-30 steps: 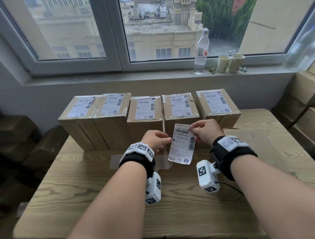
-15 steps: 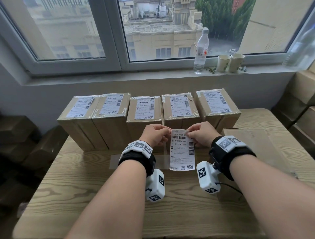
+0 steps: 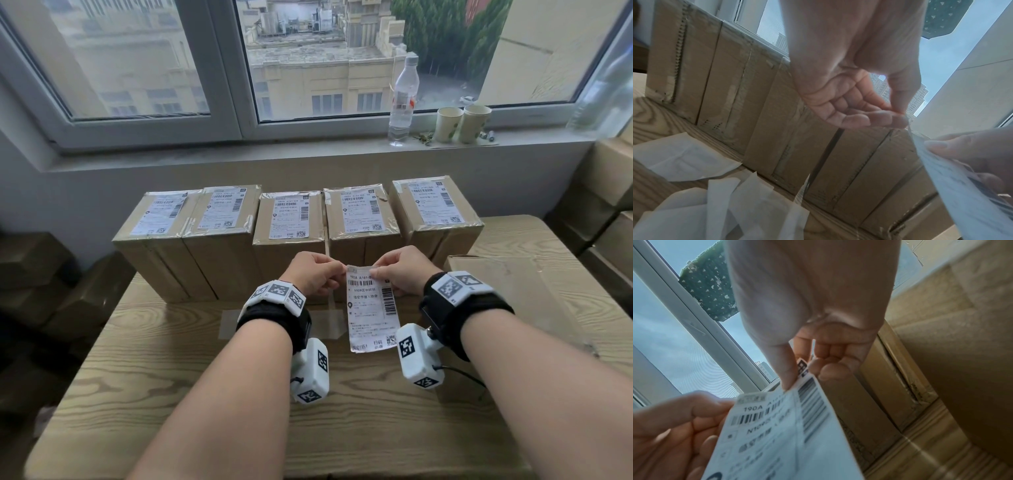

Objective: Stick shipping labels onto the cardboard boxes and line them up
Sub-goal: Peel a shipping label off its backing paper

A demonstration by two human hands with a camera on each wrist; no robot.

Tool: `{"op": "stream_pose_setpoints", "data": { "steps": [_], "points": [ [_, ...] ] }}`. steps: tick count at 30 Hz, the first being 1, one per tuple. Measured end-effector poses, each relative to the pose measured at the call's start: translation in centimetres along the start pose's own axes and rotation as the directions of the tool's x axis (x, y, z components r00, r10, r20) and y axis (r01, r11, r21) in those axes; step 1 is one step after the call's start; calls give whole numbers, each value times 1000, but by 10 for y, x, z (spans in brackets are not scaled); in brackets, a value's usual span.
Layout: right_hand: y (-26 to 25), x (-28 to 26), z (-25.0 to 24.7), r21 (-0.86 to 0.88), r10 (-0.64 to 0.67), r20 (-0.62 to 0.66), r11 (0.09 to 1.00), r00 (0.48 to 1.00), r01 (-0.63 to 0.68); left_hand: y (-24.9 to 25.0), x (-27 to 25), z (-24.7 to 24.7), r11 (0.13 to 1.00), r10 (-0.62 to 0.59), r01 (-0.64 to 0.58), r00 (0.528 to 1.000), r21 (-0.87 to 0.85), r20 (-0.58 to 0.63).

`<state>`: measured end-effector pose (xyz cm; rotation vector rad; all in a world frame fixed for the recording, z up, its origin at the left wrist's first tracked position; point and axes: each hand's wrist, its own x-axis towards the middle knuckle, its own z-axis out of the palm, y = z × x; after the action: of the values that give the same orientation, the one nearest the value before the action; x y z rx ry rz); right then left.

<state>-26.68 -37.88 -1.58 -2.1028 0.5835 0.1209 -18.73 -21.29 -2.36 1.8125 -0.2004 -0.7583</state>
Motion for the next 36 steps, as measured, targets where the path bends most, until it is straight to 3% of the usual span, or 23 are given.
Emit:
{"op": "stream_pose_setpoints", "data": {
  "steps": [5,7,9,10,12,14,18,24,36],
  "points": [
    [3,2,1,-54,-5,12,998,1000,6,0,0,3,1000,-21,21,999,4,43],
    [3,3,1,-230,-45,-153,973,987,8,0,0,4,1000,-18,18,999,11,48],
    [-3,2,1,-318,-133,-323,948,937,24,-1,1,5,1000,-14,13,999,9,32],
    [-7,2,1,-272,-130,-312,961,941,43,-2,1,4,1000,-11,11,1000,4,26],
    [-12,2,4,-97,-64,-129,994,990,52,-2,2,4,1000,-4,4,999,13,33],
    [-13,2,7,4,-13,21,1000,1000,13,-3,3,4,999,4,-6,999,50,42],
    [-9,2,10,116,9,92,993,996,-20,-3,3,4,996,22,-26,998,83,56],
    [-11,2,11,148,-13,137,989,991,-8,-3,-1,4,991,34,-49,993,128,116],
    [-12,5,12,115,14,83,993,996,-24,0,-1,10,996,0,-7,997,88,75]
  ]
}}
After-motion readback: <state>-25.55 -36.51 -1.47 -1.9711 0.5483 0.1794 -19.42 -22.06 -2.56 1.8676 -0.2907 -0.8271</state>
